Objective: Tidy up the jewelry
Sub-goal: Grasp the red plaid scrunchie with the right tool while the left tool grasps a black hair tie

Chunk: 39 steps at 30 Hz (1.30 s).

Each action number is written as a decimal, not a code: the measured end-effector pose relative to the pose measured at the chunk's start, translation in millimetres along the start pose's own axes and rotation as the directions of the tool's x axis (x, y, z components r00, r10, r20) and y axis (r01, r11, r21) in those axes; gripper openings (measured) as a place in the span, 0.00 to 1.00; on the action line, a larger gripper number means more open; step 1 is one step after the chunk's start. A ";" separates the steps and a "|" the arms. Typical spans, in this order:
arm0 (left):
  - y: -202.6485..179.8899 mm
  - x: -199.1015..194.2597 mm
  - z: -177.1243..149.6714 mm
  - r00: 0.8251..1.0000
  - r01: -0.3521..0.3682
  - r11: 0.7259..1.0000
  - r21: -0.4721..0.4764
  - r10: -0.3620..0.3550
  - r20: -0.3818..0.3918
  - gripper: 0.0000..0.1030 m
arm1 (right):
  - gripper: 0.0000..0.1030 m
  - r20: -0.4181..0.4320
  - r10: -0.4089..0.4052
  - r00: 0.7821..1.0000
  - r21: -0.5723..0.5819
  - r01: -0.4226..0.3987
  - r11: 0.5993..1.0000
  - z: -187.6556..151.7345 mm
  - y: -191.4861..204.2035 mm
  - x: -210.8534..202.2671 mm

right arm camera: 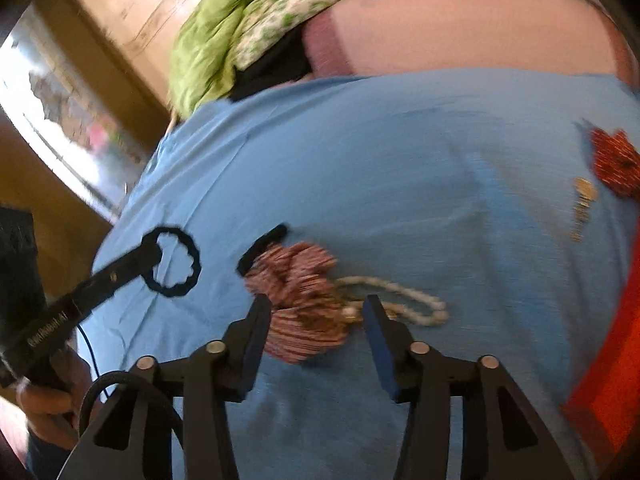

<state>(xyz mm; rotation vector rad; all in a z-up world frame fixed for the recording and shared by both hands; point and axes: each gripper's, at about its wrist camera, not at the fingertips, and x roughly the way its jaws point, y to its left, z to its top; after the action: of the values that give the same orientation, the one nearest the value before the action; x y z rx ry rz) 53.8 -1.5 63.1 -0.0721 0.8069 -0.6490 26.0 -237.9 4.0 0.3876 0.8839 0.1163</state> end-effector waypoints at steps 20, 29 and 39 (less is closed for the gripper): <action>-41.5 7.0 -5.1 0.999 -0.031 0.991 0.126 0.027 0.031 0.08 | 0.12 0.155 -0.102 0.983 -0.040 0.109 0.993 3.8 3.6 -39.5; -63.7 25.2 -6.4 0.998 -0.055 0.987 0.149 0.052 0.028 0.08 | 0.12 0.166 -0.103 0.981 -0.018 0.108 0.994 8.0 -7.4 -50.0; -73.5 36.7 -9.1 0.997 -0.076 0.980 0.186 0.076 0.008 0.08 | 0.12 0.170 -0.109 0.979 -0.013 0.113 0.994 6.2 -11.5 -54.8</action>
<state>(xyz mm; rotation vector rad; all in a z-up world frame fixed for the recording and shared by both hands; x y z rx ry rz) 28.7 -79.8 55.0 0.1284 0.7411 -0.6495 -4.6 -264.3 43.2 0.3212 0.7341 -0.0092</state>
